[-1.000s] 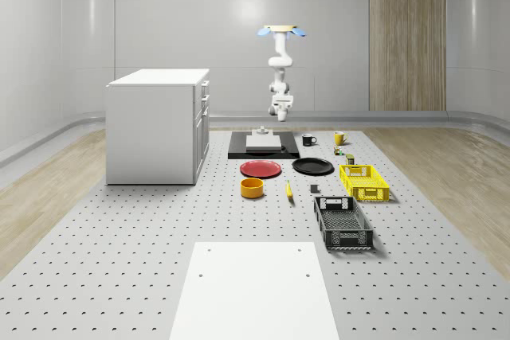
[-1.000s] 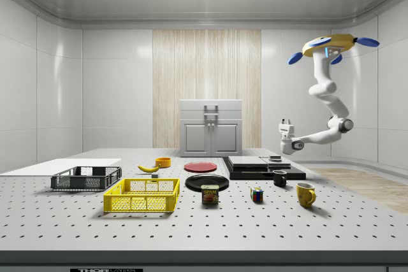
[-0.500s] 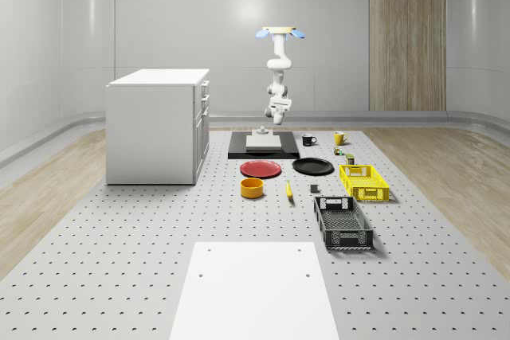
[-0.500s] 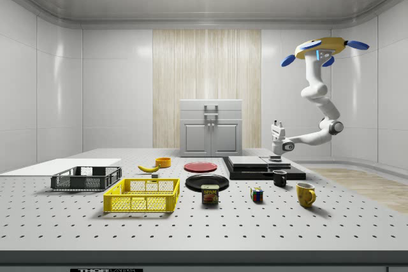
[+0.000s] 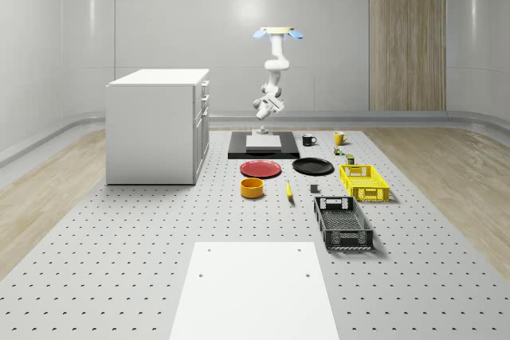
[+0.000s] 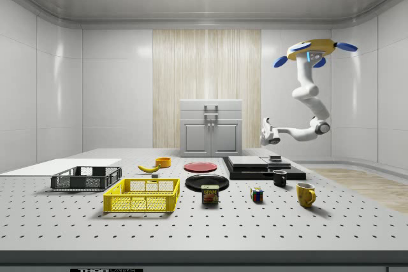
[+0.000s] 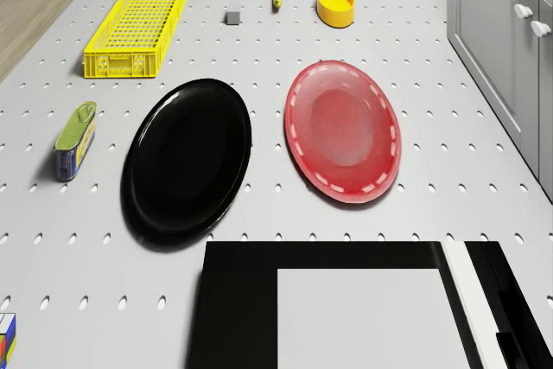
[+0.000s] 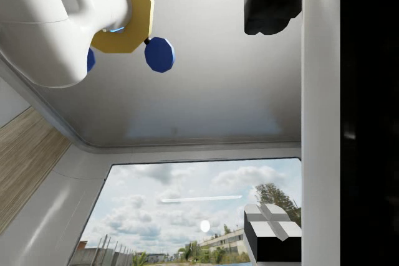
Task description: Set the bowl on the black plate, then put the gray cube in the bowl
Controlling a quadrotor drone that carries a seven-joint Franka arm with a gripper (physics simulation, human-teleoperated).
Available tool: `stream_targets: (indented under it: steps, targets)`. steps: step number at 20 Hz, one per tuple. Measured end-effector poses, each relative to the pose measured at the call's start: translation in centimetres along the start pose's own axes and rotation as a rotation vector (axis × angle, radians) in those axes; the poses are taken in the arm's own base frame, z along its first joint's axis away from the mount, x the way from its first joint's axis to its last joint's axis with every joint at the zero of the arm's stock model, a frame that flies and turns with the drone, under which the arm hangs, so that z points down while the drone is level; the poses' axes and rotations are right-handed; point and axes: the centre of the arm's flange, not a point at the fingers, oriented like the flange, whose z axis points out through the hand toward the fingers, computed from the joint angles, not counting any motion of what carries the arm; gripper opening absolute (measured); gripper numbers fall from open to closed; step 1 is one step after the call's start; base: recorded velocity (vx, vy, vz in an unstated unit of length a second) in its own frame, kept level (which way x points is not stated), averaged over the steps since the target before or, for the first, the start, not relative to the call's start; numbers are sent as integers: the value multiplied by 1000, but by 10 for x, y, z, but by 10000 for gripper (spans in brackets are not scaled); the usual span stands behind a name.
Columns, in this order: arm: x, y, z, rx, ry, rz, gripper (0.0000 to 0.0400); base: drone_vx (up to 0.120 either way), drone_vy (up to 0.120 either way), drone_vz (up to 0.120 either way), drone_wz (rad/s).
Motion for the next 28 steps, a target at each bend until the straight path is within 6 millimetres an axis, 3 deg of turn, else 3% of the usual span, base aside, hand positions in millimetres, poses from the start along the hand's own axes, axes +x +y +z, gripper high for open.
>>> stream_targets:
  steps: [3,6,12,18,24,28]
  targets:
    - [-32,-31,11,-330,330,-10,400,120,0,-120,0]
    - [-59,-58,45,-697,694,-21,400,120,0,-120,0]
    - [-71,-67,117,-1233,1228,-40,400,120,-73,-120,0]
    - [-65,-60,146,-1451,1450,-52,400,120,-107,-47,0]
    - [-62,-56,155,-1525,1528,-58,400,120,-73,0,0]
    - [-61,-55,158,-1545,1548,-60,400,120,0,-120,0]
